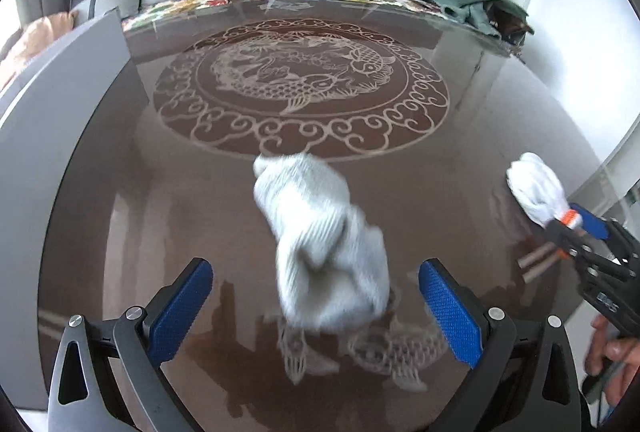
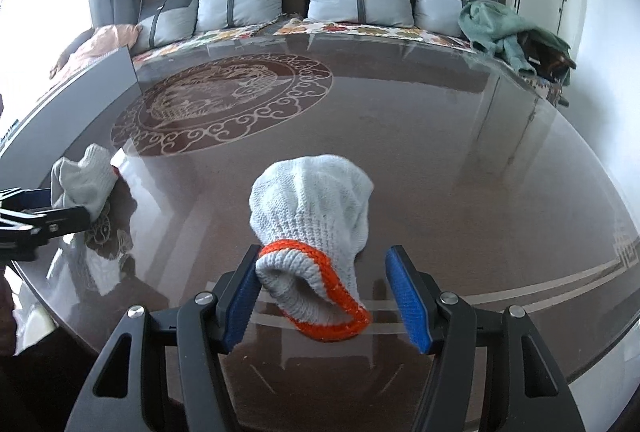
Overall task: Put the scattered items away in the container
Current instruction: 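Lift both gloves and carry them toward the cardboard box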
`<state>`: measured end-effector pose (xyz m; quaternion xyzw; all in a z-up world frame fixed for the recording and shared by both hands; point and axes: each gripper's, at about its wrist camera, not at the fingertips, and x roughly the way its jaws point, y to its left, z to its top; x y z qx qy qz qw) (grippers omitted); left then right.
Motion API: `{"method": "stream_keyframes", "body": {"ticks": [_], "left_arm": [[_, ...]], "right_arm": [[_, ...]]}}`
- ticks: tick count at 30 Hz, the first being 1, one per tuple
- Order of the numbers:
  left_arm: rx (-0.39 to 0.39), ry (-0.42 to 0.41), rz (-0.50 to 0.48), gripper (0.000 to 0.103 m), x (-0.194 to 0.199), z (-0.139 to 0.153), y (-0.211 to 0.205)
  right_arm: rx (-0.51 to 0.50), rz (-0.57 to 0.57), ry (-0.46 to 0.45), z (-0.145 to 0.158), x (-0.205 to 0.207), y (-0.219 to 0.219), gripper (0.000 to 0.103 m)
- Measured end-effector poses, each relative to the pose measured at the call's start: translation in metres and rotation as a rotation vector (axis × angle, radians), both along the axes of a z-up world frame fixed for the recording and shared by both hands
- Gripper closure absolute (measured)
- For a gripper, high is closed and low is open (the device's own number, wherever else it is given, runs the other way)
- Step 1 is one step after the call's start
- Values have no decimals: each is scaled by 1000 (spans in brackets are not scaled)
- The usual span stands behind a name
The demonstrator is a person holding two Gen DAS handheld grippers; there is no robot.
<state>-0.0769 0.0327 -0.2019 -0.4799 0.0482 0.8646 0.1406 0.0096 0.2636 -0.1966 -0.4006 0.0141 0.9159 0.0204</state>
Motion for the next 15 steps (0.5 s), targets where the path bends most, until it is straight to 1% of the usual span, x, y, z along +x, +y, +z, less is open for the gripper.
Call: {"method": "stream_keyframes", "body": {"ticks": [4,6,8,9,10,11,12,15], "left_arm": [[-16,-39,1,0,-11,-4,8],[0,-47,-1,0,-13,-5,7],[30,-55,-7,0,-13,-4,5],[48,-59,-11,5,-13,-4,3],[60,-63,-13,29,-12,-1,0],[69,-67,-13,40,-11,2,-3],[79,-71,-13,63,-10,5,-6],[106,-82,-13,67,-5,14,-14]], "right_arm": [[-26,26,-19,3,-2,6,40],[-24,32,-13,5,-4,6,40],[-51,37,-14,4,-8,7,40],[-68,40,-16,3,-11,7,40],[-86,42,-18,2,-13,8,43],[-101,35,-24,3,-14,10,45],[-115,19,-34,4,-14,11,78],[-159,-12,-45,13,-11,15,78]]}}
